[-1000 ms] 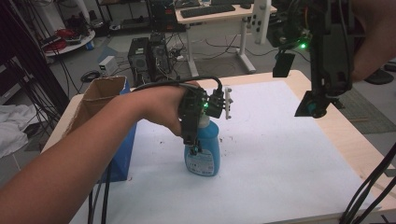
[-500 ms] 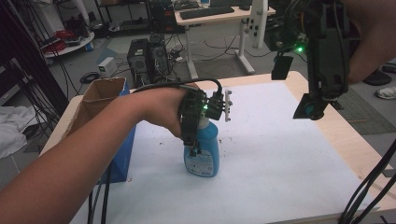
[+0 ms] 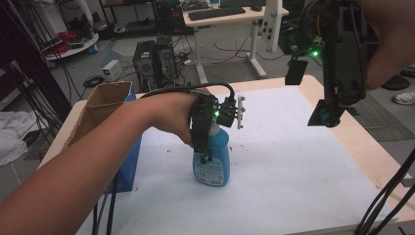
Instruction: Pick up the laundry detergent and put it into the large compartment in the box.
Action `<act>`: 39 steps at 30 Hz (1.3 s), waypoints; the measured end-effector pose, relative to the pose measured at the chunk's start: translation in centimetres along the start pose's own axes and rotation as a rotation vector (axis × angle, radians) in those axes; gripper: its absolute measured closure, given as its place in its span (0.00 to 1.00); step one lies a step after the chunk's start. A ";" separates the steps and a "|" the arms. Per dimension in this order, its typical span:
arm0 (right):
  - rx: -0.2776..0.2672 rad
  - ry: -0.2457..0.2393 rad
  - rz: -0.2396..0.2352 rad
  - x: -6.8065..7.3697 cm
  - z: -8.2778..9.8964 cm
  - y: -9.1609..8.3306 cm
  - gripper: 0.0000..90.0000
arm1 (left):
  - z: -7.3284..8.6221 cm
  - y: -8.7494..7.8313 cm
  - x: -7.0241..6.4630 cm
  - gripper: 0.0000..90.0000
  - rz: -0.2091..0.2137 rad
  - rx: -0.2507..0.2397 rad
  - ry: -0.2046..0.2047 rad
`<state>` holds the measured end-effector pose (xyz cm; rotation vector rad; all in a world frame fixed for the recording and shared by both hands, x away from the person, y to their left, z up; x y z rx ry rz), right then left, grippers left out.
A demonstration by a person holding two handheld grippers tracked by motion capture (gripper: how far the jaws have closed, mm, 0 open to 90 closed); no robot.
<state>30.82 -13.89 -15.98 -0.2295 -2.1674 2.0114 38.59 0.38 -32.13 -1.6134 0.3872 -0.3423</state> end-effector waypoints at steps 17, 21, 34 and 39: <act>-0.002 0.007 -0.004 -0.1 0.1 0.2 0.02 | -0.1 0.0 0.0 0.36 0.013 0.010 0.000; -0.006 0.007 -0.003 -0.2 0.2 0.3 0.02 | 0.0 0.0 0.1 0.42 0.012 0.012 -0.006; -0.006 0.010 -0.006 -0.2 0.6 0.6 0.02 | 0.3 -1.2 -0.2 0.43 0.057 0.017 -0.059; -0.004 0.008 -0.003 -0.3 0.6 0.6 0.02 | 1.2 -3.6 -0.7 0.43 0.051 0.023 -0.083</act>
Point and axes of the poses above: each handheld gripper's, and its own axes: y roughly forward along the jaws, z roughly out of its underside, x roughly to its left, the point moved 2 cm from there along y, roughly forward along the jaws, and after that the axes turned 10 degrees about y, right-handed, at the moved point
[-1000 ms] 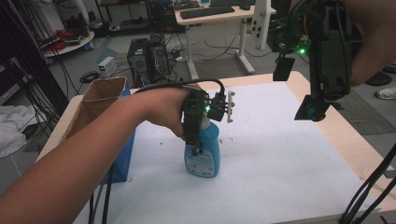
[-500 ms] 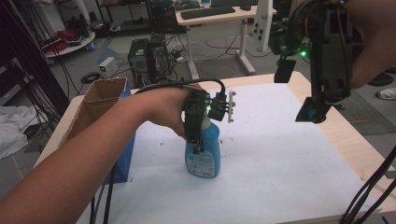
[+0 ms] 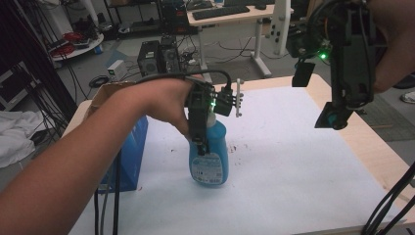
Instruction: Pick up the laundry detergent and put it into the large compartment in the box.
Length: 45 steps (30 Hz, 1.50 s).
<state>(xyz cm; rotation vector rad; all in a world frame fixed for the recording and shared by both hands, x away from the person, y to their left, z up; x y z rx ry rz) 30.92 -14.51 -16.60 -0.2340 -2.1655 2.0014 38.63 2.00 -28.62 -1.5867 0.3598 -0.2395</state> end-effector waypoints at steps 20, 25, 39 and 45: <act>0.005 -0.042 -0.006 -0.2 -1.8 0.5 0.02 | 6.0 -10.0 -1.7 0.43 -0.043 0.026 -0.204; 0.007 -0.057 -0.009 -0.3 -2.4 0.5 0.02 | 7.7 -11.5 -2.0 0.43 -0.058 0.016 -0.272; 0.015 -0.090 -0.017 -0.5 -4.2 0.9 0.02 | 15.6 -15.2 -2.8 0.43 -0.088 -0.043 -0.594; 0.016 -0.096 -0.018 -0.7 -4.7 1.1 0.02 | 18.0 -15.7 -3.3 0.43 -0.105 -0.045 -0.732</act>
Point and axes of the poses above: each handheld gripper's, and its own axes: y roughly forward along the jaws, z roughly out of its underside, x roughly to its left, the point moved 2 cm from there along y, roughly forward along the jaws, and after that the axes turned 10 degrees about y, right-handed, at the moved point
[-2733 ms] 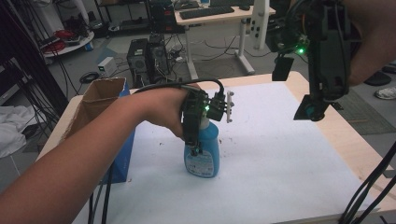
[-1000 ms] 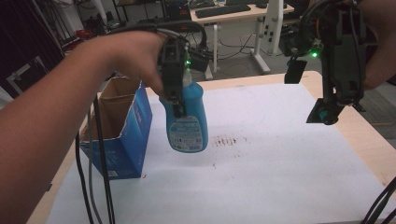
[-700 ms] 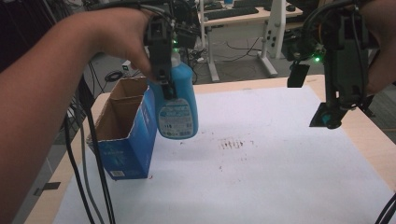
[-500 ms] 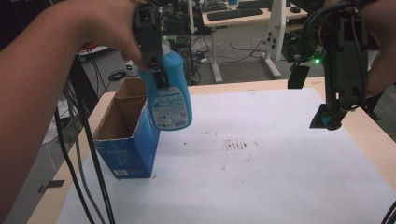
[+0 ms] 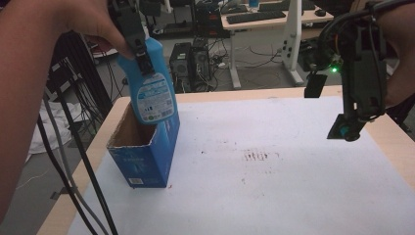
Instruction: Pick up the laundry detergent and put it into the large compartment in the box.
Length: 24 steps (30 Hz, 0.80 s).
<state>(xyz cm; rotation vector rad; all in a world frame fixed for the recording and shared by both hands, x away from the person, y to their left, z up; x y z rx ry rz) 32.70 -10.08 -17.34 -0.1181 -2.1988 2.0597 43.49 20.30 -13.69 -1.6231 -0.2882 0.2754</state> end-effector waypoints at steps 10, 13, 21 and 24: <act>0.004 -0.008 -0.005 -0.2 -0.6 0.3 0.02 | 3.2 0.3 1.7 0.43 -0.017 0.029 -0.172; 0.004 -0.007 -0.004 -0.3 -0.8 0.3 0.02 | 3.6 0.8 2.0 0.43 -0.015 0.035 -0.193; 0.005 -0.006 -0.003 -0.3 -0.7 0.3 0.02 | 4.2 3.5 2.4 0.43 -0.008 0.038 -0.235; 0.002 -0.003 -0.003 -0.3 -0.6 0.3 0.02 | 4.2 5.0 2.4 0.43 0.000 0.041 -0.231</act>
Point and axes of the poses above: each handheld gripper's, and its own axes: y roughly forward along the jaws, z roughly out of its underside, x roughly to its left, the point moved 2 cm from there along y, roughly forward along the jaws, and after that the axes turned 10 degrees about y, right-handed, at the moved point
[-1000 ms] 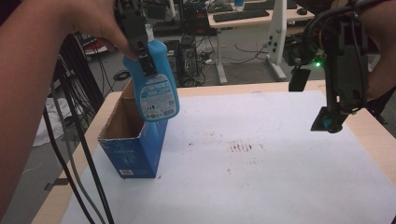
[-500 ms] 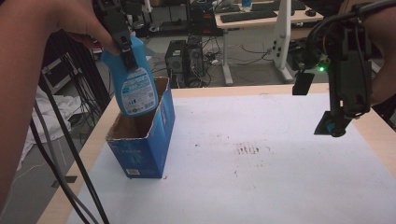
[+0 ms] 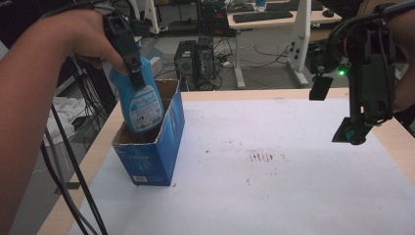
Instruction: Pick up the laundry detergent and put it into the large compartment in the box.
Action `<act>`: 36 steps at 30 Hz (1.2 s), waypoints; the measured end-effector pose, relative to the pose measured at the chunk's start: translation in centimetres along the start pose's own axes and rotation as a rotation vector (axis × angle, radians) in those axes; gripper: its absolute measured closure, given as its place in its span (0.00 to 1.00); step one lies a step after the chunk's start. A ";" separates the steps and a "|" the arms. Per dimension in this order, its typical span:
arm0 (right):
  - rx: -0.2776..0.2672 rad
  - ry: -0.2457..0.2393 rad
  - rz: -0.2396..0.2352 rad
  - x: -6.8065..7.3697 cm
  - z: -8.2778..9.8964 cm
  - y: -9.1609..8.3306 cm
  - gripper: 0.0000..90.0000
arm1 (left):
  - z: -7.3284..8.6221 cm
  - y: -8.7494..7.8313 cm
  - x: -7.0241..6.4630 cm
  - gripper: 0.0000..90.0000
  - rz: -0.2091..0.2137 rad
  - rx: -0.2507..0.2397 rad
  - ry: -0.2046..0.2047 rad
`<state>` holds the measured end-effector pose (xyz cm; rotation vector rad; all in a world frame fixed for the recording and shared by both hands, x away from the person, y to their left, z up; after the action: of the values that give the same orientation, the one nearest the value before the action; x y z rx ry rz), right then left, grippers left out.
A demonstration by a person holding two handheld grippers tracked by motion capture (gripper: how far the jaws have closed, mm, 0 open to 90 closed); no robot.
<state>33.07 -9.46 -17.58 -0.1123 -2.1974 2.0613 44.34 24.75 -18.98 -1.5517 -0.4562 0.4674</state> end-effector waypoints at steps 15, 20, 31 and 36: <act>-0.007 0.008 -0.006 -0.3 0.5 0.4 0.02 | -0.2 7.1 -0.3 0.43 0.014 0.050 0.128; -0.007 0.008 -0.008 -0.4 0.7 0.5 0.02 | -0.2 8.7 -0.4 0.43 0.016 0.060 0.171; -0.005 0.010 -0.013 -0.6 0.7 0.9 0.02 | 0.0 11.2 -0.2 0.43 0.019 0.069 0.200; -0.006 0.004 -0.016 -0.6 0.6 0.9 0.02 | 0.1 12.4 -0.1 0.43 0.033 0.082 0.184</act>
<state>33.57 -10.08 -18.50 -0.0993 -2.1946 2.0447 44.23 24.36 -31.36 -1.5091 -0.2673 0.3601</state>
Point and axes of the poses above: each handheld gripper's, and its own axes: y roughly forward along the jaws, z roughly out of its underside, x roughly to its left, the point moved 2 cm from there along y, roughly forward along the jaws, and after that the axes turned 10 degrees about y, right-handed, at the moved point
